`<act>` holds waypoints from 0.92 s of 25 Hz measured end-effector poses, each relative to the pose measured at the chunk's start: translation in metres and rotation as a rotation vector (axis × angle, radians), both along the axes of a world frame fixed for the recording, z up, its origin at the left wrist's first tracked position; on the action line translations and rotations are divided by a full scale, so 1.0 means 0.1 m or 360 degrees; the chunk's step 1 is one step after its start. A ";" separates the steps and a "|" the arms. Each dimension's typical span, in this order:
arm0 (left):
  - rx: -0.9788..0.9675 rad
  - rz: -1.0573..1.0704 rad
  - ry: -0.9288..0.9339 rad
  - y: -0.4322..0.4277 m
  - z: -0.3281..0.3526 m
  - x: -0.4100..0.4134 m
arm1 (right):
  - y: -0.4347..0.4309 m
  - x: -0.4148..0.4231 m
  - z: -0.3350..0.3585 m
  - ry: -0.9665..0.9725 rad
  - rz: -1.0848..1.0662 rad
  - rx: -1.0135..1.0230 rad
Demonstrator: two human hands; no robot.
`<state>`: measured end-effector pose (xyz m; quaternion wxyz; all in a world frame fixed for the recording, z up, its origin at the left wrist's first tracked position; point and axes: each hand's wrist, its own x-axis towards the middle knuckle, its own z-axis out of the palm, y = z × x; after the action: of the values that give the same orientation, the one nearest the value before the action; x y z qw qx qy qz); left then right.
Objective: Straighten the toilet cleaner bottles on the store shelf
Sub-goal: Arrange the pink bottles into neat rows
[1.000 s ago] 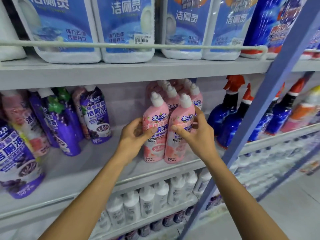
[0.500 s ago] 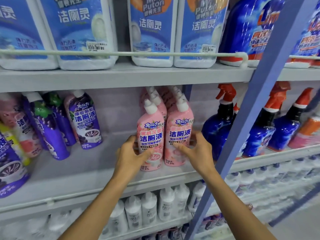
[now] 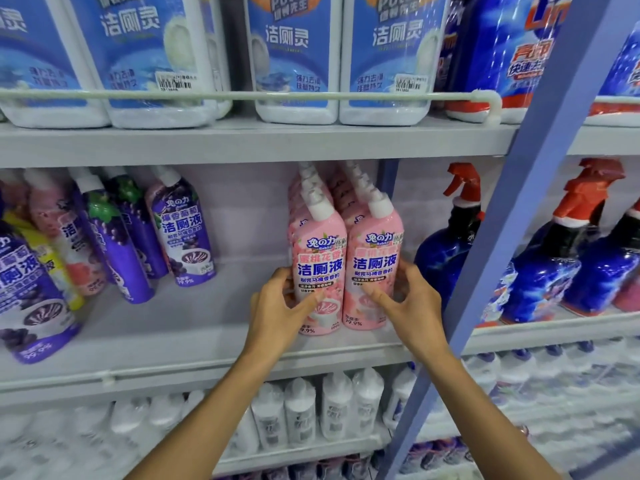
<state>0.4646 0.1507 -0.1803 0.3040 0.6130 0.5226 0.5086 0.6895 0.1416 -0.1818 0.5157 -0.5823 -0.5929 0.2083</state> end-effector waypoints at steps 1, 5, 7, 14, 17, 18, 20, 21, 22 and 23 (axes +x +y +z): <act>-0.0010 0.0004 0.0003 0.00 0.00 -0.01 | 0.00 0.01 -0.01 -0.0007 0.0009 -0.0004; -0.0015 -0.0003 0.0041 0.02 0.01 -0.03 | 0.01 0.03 0.02 -0.0002 0.0052 -0.0056; -0.0028 -0.0035 0.0053 0.02 0.01 -0.04 | -0.01 0.04 0.03 0.0023 0.0060 -0.0072; -0.0157 -0.0247 -0.0175 -0.05 0.06 -0.29 | -0.45 -0.11 0.11 -0.0146 -0.0018 -0.0090; -0.0255 -0.0301 -0.0368 -0.15 0.05 -0.65 | -0.74 -0.38 0.14 -0.0073 -0.0070 -0.0104; -0.0255 -0.0301 -0.0405 -0.18 0.05 -0.80 | -0.80 -0.52 0.15 -0.0022 -0.0039 -0.0106; -0.0242 -0.0292 -0.0435 -0.25 0.05 -1.14 | -0.82 -0.86 0.17 0.0081 0.0096 -0.0113; -0.0243 -0.0262 -0.0450 -0.28 0.06 -1.36 | -0.78 -1.07 0.17 0.0105 0.0161 -0.0132; -0.0247 -0.0210 -0.0460 -0.31 0.08 -1.59 | -0.71 -1.29 0.20 0.0125 0.0223 -0.0151; -0.0245 -0.0149 -0.0468 -0.32 0.10 -1.82 | -0.63 -1.52 0.23 0.0152 0.0270 -0.0168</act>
<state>0.2830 0.1191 -0.1703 0.4465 0.5305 0.4808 0.5367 0.5379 0.0788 -0.1593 0.4924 -0.5457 -0.6032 0.3097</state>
